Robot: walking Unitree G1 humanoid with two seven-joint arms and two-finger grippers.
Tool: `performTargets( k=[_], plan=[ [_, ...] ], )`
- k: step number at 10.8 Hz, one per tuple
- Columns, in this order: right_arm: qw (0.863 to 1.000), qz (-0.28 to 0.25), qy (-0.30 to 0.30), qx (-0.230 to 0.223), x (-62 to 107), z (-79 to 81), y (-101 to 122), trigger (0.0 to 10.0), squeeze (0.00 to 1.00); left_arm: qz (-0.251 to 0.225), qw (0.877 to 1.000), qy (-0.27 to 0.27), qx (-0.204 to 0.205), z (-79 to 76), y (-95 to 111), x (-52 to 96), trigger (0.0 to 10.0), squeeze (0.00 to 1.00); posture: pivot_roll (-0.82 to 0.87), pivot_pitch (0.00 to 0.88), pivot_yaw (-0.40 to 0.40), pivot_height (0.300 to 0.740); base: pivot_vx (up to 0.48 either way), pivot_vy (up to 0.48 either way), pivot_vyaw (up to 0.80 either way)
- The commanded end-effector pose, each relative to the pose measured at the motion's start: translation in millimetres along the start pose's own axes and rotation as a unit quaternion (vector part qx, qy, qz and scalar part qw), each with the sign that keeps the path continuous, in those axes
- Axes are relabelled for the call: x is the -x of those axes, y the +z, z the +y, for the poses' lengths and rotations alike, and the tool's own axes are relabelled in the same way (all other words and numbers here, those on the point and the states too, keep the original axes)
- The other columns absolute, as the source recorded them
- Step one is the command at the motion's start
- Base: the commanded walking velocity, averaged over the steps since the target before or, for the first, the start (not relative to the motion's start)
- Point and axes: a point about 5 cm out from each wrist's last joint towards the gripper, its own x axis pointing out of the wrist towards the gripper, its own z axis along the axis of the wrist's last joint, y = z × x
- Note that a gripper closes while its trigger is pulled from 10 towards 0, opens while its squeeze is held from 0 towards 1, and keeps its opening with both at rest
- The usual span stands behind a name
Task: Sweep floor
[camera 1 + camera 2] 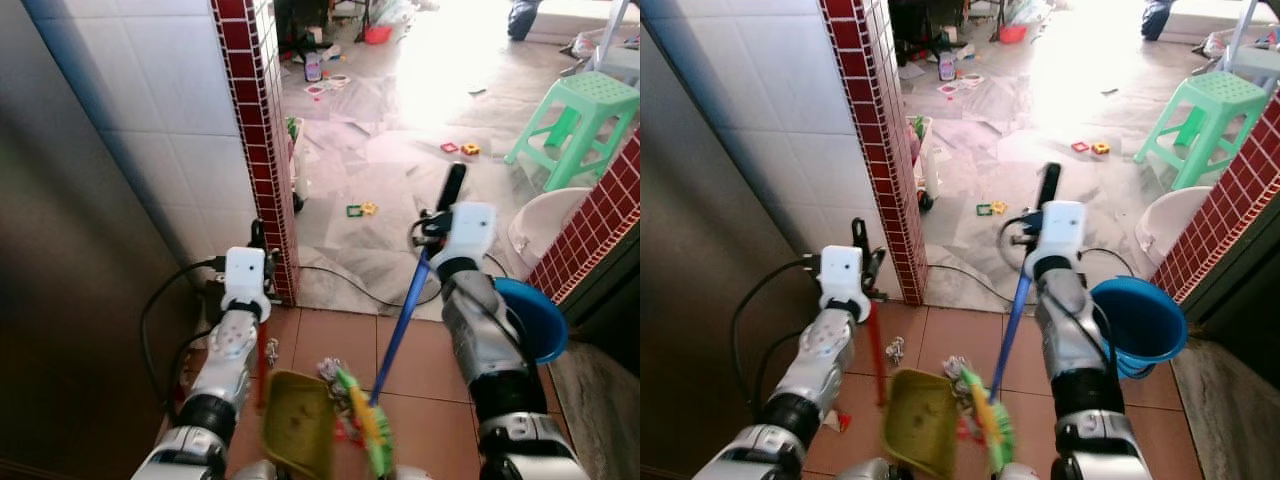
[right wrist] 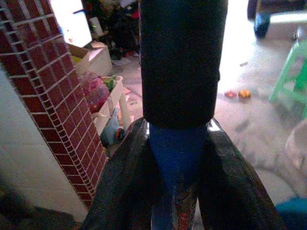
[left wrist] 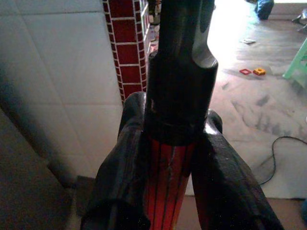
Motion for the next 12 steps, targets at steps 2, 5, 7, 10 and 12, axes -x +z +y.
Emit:
performTargets(
  k=[2,5,7,10,12],
  plan=[
    [0.994,0.000,-0.008,-0.108,-8.5,2.7,15.5,10.0,0.00,0.041,0.999,-0.004,0.028,-3.8,-15.0,2.5,10.0,0.00,-0.12,0.000,0.071,0.740,0.000,0.000,0.00],
    [0.988,-0.013,0.005,-0.156,-16.6,8.7,40.4,10.0,0.00,0.055,0.997,0.021,0.057,4.0,-18.3,0.3,10.0,0.00,-0.11,0.000,0.071,0.740,0.000,0.000,0.00],
    [0.992,-0.040,0.026,-0.114,-19.6,8.3,56.9,10.0,0.00,0.054,0.996,0.014,0.075,4.6,-15.8,-2.0,10.0,0.00,-0.11,0.000,0.073,0.740,0.000,0.000,0.00],
    [0.980,-0.177,0.065,0.058,-8.5,-3.8,99.1,10.0,0.00,-0.023,0.996,0.052,0.068,26.8,13.0,-8.5,10.0,0.00,-0.11,0.000,0.072,0.740,0.000,0.000,0.00],
    [0.973,-0.203,0.044,0.103,-1.5,-16.9,100.8,10.0,0.00,-0.082,0.991,0.100,0.042,47.6,34.5,-7.3,10.0,0.00,-0.11,0.000,0.073,0.740,0.000,0.000,0.00]
  ],
)
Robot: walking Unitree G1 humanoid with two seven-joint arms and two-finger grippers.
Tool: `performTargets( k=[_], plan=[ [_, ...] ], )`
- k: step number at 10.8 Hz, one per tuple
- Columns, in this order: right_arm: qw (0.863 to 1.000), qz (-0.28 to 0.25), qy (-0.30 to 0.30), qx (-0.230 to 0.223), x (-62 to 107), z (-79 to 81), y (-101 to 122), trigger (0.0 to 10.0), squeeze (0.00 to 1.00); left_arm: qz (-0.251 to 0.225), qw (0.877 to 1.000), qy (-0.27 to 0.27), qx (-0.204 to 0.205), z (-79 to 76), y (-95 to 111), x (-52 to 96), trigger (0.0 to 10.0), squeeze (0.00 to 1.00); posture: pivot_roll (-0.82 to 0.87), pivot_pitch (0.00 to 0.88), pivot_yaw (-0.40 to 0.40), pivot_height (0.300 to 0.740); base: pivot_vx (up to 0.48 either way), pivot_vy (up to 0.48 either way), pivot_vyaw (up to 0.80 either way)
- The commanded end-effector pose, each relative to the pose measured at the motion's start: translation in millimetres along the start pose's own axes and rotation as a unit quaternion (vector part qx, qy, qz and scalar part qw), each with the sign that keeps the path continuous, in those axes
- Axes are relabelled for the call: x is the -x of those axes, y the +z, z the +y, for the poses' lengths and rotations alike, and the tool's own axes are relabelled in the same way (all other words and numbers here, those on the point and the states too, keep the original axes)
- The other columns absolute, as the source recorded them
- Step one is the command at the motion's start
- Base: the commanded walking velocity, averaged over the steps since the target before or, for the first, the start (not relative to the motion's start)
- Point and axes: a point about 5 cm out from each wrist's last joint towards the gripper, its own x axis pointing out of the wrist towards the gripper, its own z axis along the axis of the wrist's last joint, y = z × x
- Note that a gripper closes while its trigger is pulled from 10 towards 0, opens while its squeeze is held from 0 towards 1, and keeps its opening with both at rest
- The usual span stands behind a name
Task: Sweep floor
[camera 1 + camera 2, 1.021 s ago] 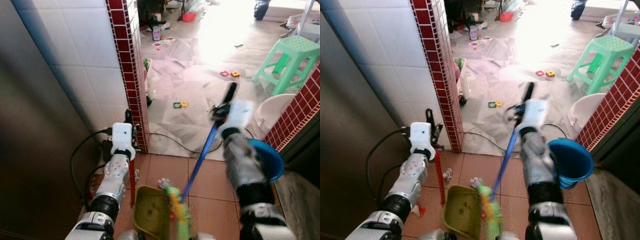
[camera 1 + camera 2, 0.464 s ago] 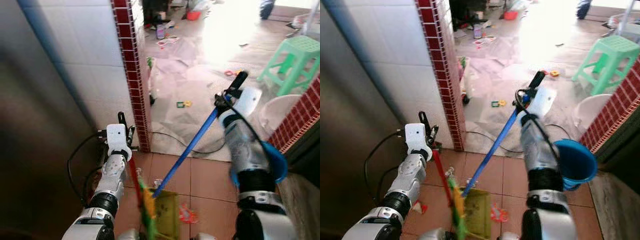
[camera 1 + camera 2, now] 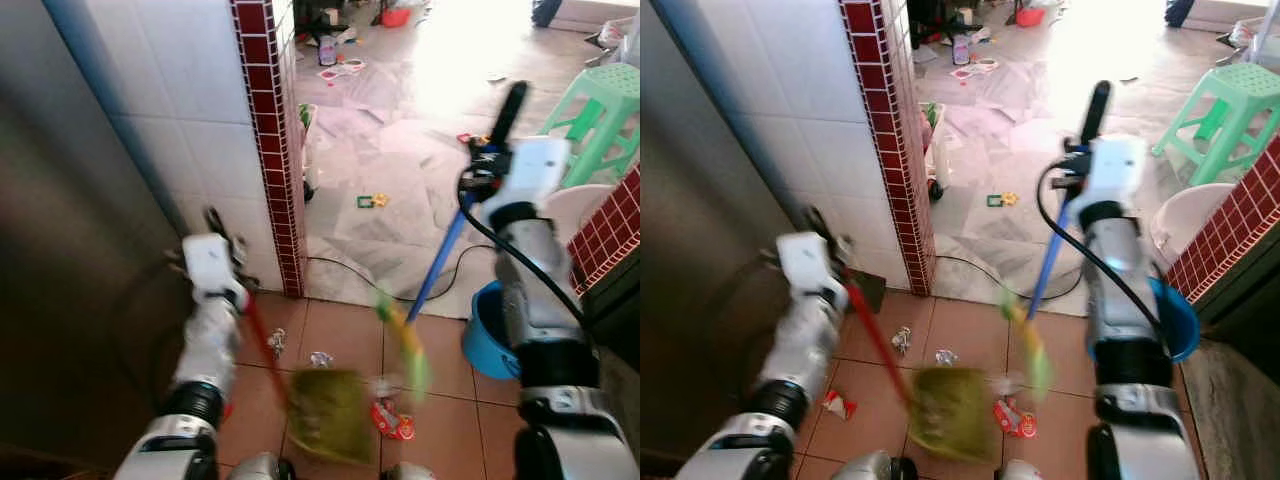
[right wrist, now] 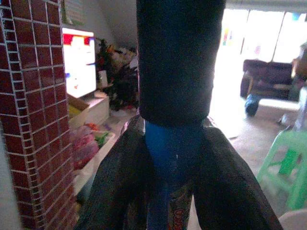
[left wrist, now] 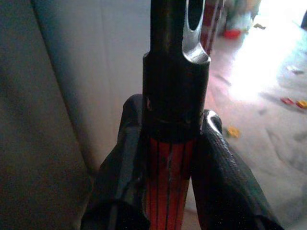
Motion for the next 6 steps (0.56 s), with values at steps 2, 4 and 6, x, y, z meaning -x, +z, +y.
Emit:
performTargets(
  k=[2,4,6],
  plan=[
    [0.999,-0.027,0.004,0.040,5.5,-0.5,5.0,10.0,0.00,-0.107,0.994,0.013,-0.010,8.7,45.7,-3.8,10.0,0.00,-0.11,0.000,0.073,0.740,0.000,0.000,0.00],
    [0.998,0.000,-0.004,0.059,11.7,2.7,-7.3,10.0,0.00,-0.124,0.992,-0.008,0.005,1.7,59.5,5.5,10.0,0.00,-0.11,0.000,0.073,0.740,0.000,0.000,0.00],
    [0.996,0.021,-0.014,0.080,16.0,2.6,-16.9,10.0,0.00,-0.092,0.995,-0.023,-0.022,1.4,44.9,16.7,10.0,0.00,-0.10,0.000,0.071,0.740,0.000,0.000,0.00]
  ],
)
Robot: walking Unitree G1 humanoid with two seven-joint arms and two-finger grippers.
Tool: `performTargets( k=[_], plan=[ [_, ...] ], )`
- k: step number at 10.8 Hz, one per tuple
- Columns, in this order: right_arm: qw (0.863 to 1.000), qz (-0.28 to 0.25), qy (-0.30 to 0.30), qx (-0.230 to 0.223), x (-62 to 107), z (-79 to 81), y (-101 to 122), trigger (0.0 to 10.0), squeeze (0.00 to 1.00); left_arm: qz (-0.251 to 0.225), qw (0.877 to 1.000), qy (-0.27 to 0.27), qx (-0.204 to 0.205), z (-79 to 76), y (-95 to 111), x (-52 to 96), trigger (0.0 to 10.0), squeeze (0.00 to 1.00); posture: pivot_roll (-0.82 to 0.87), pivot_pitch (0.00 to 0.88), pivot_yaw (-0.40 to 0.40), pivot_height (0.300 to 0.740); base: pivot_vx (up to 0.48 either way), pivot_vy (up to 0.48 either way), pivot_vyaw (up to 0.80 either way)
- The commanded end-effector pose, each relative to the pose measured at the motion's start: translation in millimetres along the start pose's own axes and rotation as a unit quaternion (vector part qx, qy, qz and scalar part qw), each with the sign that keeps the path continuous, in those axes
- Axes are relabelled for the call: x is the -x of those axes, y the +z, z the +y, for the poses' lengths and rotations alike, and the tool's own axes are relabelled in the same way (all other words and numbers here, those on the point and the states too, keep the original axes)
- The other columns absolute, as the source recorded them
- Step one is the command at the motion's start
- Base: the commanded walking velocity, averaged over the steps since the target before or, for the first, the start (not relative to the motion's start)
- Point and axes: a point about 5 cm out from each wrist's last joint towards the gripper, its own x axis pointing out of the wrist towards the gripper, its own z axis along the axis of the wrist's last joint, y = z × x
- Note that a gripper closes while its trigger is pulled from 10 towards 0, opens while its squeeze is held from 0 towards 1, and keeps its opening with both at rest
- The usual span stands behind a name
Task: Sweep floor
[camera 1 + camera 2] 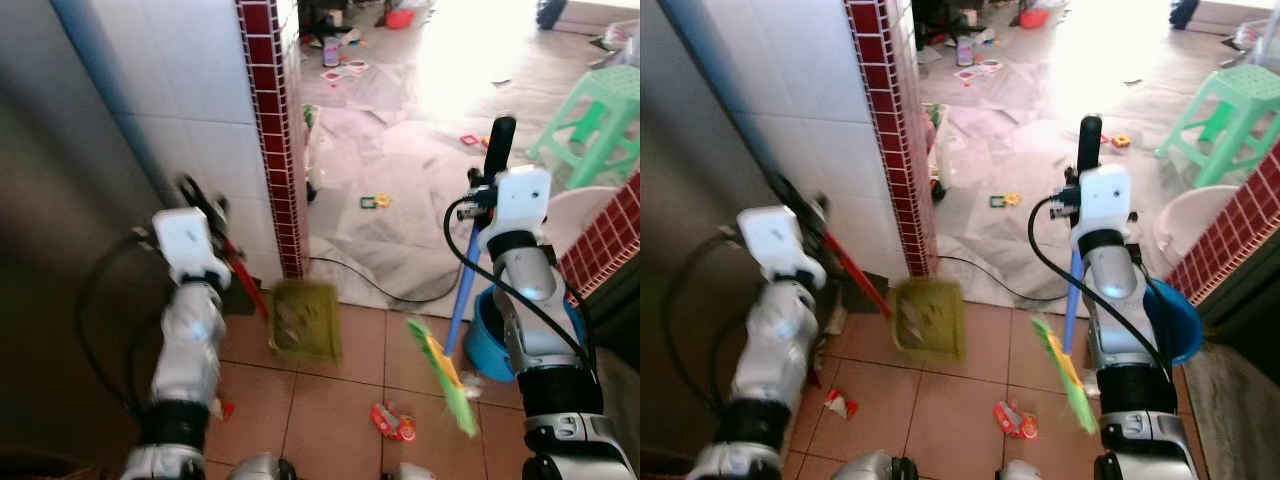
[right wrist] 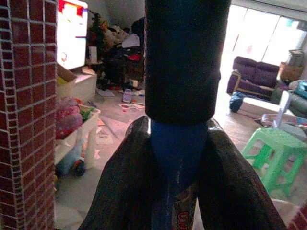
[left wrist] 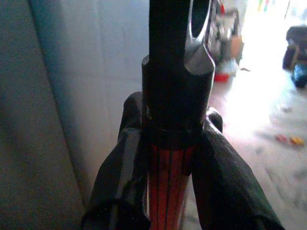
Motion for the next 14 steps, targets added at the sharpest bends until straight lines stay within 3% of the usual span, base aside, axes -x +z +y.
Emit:
performTargets(
  k=[1,3,5,6,7,9,11,14],
  plan=[
    [1.000,-0.013,-0.001,0.010,-2.3,0.0,6.2,10.0,0.00,0.007,1.000,-0.002,-0.010,4.0,-1.1,0.9,10.0,0.00,-0.10,0.000,0.069,0.740,0.000,0.000,0.00],
    [0.998,0.056,-0.006,-0.008,3.8,5.6,-14.6,10.0,0.00,0.084,0.995,-0.050,-0.018,-5.2,-29.8,15.5,10.0,0.00,-0.10,0.000,0.065,0.740,0.000,0.000,0.00],
    [0.995,0.091,-0.002,-0.032,5.7,13.6,-23.1,10.0,0.00,0.124,0.991,-0.057,-0.016,-8.0,-48.0,20.7,10.0,0.00,-0.11,0.000,0.067,0.740,0.000,0.000,0.00],
    [0.988,0.127,-0.005,-0.084,7.0,20.9,-30.6,10.0,0.00,0.146,0.988,-0.044,0.004,-13.6,-56.0,19.5,10.0,0.00,-0.11,0.000,0.066,0.740,0.000,0.000,0.00],
    [0.987,0.133,-0.004,-0.094,6.8,22.9,-31.5,10.0,0.00,0.149,0.988,-0.041,0.007,-15.9,-57.1,18.5,10.0,0.00,-0.11,0.000,0.065,0.740,0.000,0.000,0.00],
    [0.973,0.151,0.002,-0.176,3.3,32.3,-29.4,10.0,0.00,0.157,0.987,-0.034,0.007,-25.9,-60.3,14.2,10.0,0.00,-0.11,0.000,0.067,0.740,0.000,0.000,0.00],
    [0.955,0.171,0.037,-0.239,0.1,38.7,-25.6,10.0,0.00,0.158,0.987,-0.017,-0.005,-21.1,-60.9,10.7,10.0,0.00,-0.11,0.000,0.071,0.740,0.000,0.000,0.00],
    [0.937,0.143,0.065,-0.311,-7.7,37.4,-8.7,10.0,0.00,0.158,0.987,0.013,-0.002,-13.0,-62.2,7.9,10.0,0.00,-0.11,0.000,0.072,0.740,0.000,0.000,0.00]
  ],
)
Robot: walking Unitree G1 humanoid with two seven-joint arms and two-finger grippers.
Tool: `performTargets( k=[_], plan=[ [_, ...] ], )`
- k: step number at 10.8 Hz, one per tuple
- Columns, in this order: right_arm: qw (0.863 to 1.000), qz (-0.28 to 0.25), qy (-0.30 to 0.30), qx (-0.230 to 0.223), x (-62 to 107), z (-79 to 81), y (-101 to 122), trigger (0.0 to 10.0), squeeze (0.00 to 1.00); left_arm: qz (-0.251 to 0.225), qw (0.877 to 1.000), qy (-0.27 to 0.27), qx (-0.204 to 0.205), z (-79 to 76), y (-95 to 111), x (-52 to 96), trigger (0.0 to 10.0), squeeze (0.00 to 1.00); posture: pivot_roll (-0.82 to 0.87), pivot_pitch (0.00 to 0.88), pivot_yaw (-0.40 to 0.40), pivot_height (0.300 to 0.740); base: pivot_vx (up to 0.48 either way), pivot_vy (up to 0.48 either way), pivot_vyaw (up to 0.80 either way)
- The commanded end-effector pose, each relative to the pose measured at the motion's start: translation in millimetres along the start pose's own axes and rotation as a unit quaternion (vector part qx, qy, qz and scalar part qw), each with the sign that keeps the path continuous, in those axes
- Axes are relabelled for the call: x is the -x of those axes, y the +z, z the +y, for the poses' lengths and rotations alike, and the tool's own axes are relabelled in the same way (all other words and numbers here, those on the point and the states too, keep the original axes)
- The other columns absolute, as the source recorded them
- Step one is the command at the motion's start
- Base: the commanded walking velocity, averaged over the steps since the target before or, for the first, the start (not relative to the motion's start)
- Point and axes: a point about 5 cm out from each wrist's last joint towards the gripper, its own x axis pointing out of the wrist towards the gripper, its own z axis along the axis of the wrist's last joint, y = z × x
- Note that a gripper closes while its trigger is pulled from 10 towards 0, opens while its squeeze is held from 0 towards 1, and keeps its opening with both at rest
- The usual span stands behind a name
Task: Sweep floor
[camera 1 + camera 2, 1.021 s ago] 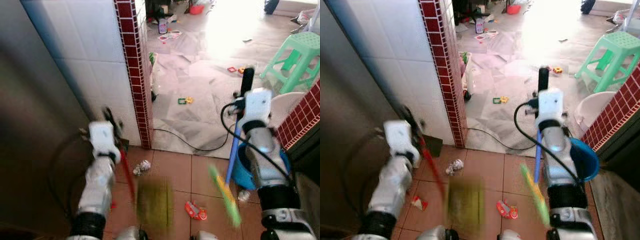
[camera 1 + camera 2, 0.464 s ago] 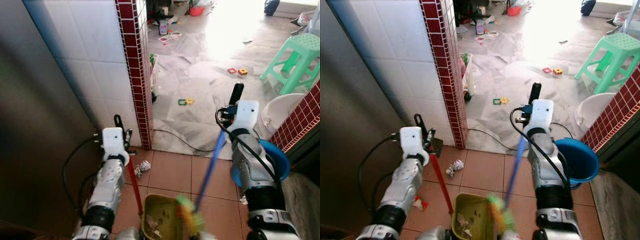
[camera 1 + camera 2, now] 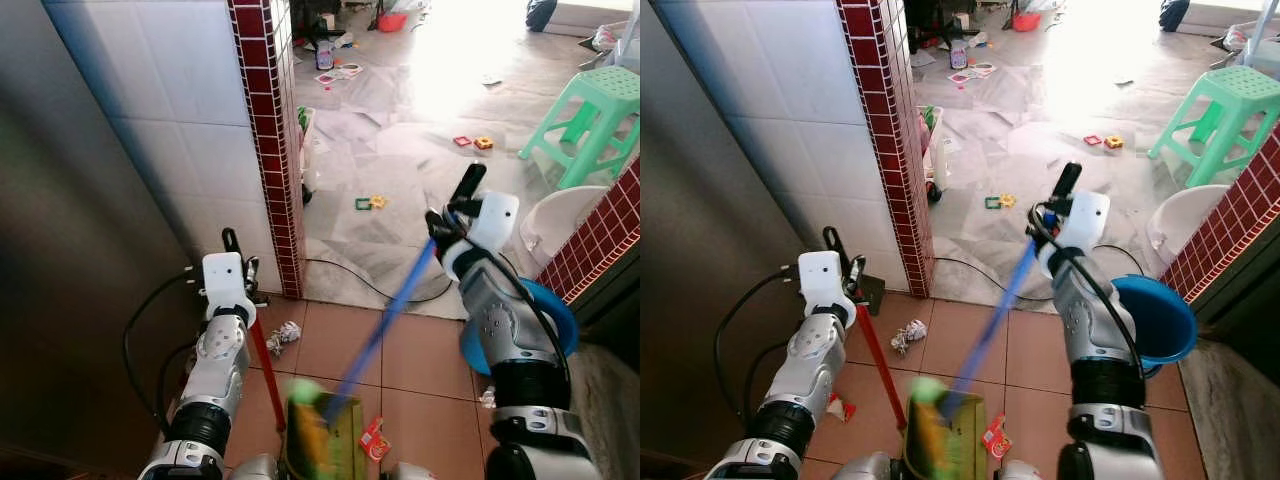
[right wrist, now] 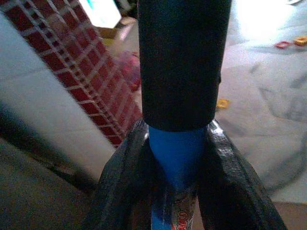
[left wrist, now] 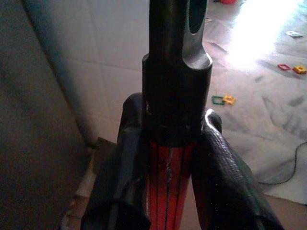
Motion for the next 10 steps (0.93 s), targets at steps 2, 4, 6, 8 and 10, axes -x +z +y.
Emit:
performTargets(
  k=[2,4,6,8,10],
  plan=[
    [0.997,-0.066,0.029,0.020,-3.1,7.5,31.8,10.0,0.00,-0.005,1.000,0.022,0.012,10.4,6.6,-4.8,10.0,0.00,-0.11,0.000,0.073,0.740,0.000,0.000,0.00],
    [0.974,-0.160,0.026,0.158,3.3,8.1,58.5,10.0,0.00,-0.014,1.000,0.026,0.001,15.7,10.0,-6.4,10.0,0.00,-0.10,0.000,0.074,0.740,0.000,0.000,0.00],
    [0.963,-0.188,-0.003,0.194,6.9,2.0,62.4,10.0,0.00,-0.023,0.999,0.016,-0.024,16.8,11.2,-4.0,10.0,0.00,-0.10,0.000,0.070,0.740,0.000,0.000,0.00],
    [0.953,-0.168,-0.045,0.249,7.7,-9.2,50.6,10.0,0.00,-0.023,0.998,0.002,-0.062,21.8,10.6,2.1,10.0,0.00,-0.10,0.000,0.069,0.740,0.000,0.000,0.00],
    [0.958,-0.138,-0.052,0.247,6.7,-12.0,34.7,10.0,0.00,-0.031,0.996,-0.015,-0.077,25.3,13.2,7.4,10.0,0.00,-0.10,0.000,0.066,0.740,0.000,0.000,0.00]
  ],
)
